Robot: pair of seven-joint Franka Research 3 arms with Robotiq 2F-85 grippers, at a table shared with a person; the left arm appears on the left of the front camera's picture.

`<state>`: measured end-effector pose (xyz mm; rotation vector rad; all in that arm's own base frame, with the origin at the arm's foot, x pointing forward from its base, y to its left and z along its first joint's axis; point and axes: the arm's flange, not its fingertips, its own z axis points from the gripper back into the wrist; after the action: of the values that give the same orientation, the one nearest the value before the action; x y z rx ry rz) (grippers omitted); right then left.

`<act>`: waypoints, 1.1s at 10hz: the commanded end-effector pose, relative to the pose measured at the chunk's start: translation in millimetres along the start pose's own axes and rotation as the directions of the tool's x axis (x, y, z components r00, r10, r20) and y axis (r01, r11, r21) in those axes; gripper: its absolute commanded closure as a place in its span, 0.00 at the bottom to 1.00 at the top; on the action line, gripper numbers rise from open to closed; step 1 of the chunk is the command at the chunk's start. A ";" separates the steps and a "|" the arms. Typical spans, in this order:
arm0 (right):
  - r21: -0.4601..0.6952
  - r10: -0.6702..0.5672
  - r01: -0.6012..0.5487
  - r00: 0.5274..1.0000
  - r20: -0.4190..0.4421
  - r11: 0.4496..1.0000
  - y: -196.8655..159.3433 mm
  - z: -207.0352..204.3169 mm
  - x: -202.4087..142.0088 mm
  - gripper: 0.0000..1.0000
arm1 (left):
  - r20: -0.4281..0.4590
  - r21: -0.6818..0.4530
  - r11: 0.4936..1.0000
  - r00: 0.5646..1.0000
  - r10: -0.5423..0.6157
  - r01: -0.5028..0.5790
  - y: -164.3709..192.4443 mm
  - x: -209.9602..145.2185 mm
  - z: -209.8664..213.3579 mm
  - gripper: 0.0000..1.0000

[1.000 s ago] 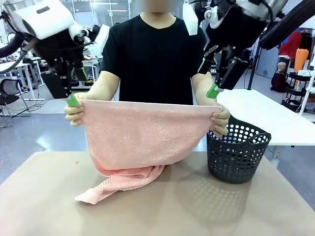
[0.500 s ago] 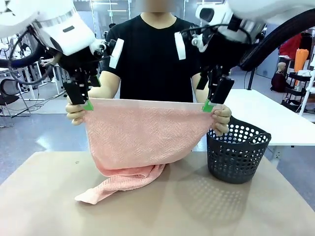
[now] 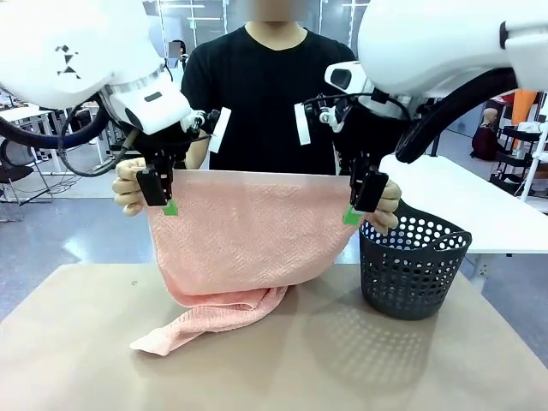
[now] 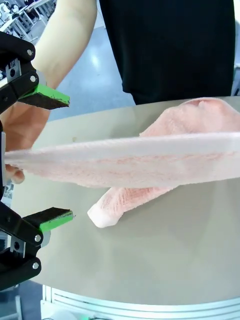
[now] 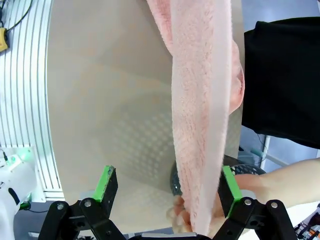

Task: Fold the towel.
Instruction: Grab the top end of the 100 cm Hotel Towel extended by the human.

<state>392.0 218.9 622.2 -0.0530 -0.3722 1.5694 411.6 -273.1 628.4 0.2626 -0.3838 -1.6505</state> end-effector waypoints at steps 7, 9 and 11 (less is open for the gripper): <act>-0.024 -0.044 0.044 0.999 -0.010 0.999 3.5 -19.1 3.4 1.00 | -0.021 0.000 1.000 1.000 0.015 -0.015 -7.2 -13.2 -8.3 1.00; -0.025 -0.049 0.049 0.999 0.001 0.999 4.6 -17.8 2.7 0.96 | -0.028 0.005 1.000 0.999 0.019 -0.019 -8.3 -14.8 -4.5 0.93; -0.027 -0.044 0.043 0.999 -0.007 0.999 5.8 -16.2 3.7 1.00 | -0.011 0.010 0.999 0.999 0.034 -0.034 -8.5 -18.4 -0.6 1.00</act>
<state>396.6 222.3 610.1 -0.0570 -0.3869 1.5393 411.9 -262.0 625.7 0.2635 -0.3744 -1.6323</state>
